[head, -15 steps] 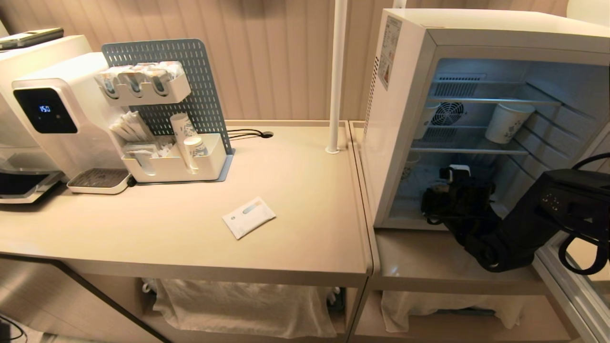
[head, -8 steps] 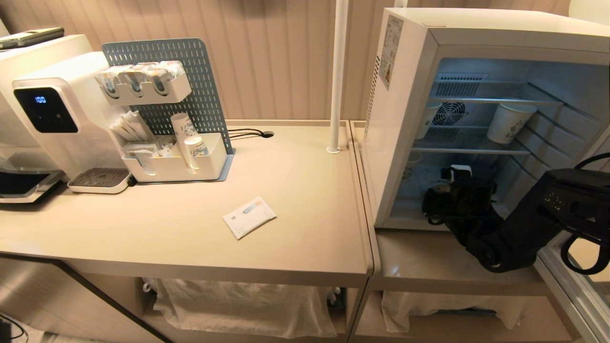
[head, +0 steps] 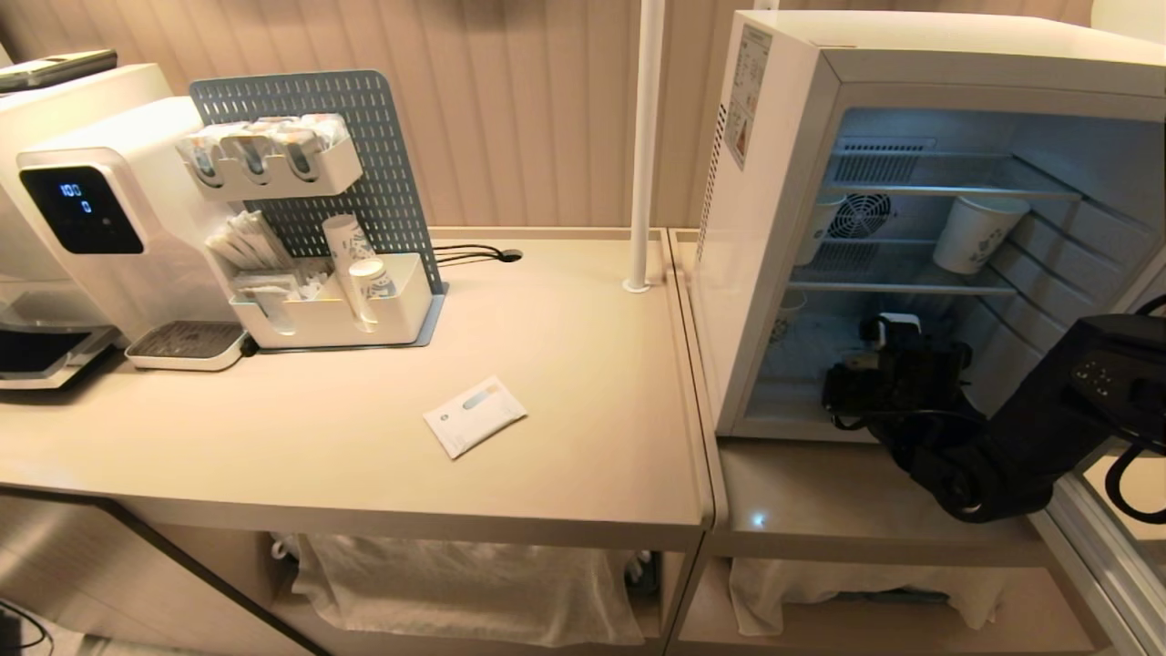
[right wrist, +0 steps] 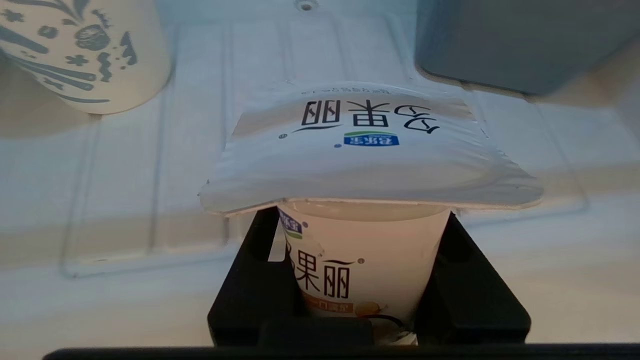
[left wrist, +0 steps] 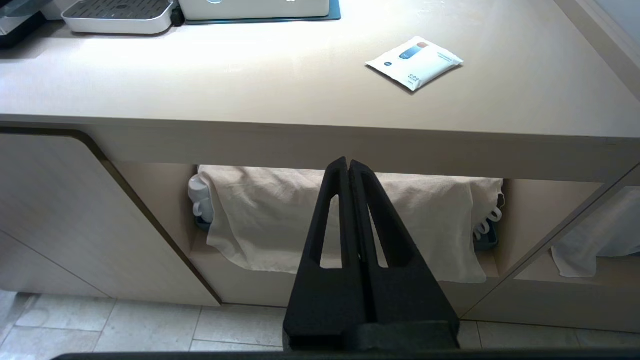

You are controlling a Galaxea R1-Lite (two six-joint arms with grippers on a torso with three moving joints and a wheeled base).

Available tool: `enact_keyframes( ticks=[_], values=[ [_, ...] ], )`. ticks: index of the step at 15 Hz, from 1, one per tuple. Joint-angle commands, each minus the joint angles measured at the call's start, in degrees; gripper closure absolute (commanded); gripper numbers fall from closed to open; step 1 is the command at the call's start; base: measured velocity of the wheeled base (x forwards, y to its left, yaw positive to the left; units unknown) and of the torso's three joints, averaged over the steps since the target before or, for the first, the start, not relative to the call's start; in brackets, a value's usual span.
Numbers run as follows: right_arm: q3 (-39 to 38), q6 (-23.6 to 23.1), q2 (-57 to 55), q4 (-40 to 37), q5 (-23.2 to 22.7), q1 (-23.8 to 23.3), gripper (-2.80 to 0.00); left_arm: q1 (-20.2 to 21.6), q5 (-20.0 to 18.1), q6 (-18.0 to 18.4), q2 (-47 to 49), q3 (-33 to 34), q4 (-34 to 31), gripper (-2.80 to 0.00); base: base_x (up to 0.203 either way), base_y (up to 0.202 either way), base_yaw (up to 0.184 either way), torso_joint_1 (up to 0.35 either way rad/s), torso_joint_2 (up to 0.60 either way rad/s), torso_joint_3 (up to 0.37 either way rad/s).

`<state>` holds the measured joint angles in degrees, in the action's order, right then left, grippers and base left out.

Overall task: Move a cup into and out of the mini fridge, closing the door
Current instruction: Put the yoghurt in the freezer

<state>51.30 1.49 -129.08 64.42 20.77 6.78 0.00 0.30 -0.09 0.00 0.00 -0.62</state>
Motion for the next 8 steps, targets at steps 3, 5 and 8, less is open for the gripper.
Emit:
enact_keyframes(
  ticks=[3, 5, 8],
  values=[
    [-1.1, 0.0, 1.5, 1.6, 0.6, 0.5, 0.00, 0.0, 0.0, 0.0, 0.1, 0.1, 0.0, 0.00, 0.000, 0.000, 0.000, 0.000, 0.00, 0.000],
    [-1.1, -0.1, 1.5, 1.5, 0.6, 0.6, 0.00, 0.0, 0.0, 0.0, 0.1, 0.1, 0.0, 0.00, 0.000, 0.000, 0.000, 0.000, 0.00, 0.000],
    [-1.7, 0.2, 1.5, 1.9, 0.6, 0.9, 0.00, 0.0, 0.0, 0.0, 0.1, 0.1, 0.0, 0.00, 0.000, 0.000, 0.000, 0.000, 0.00, 0.000]
  ],
)
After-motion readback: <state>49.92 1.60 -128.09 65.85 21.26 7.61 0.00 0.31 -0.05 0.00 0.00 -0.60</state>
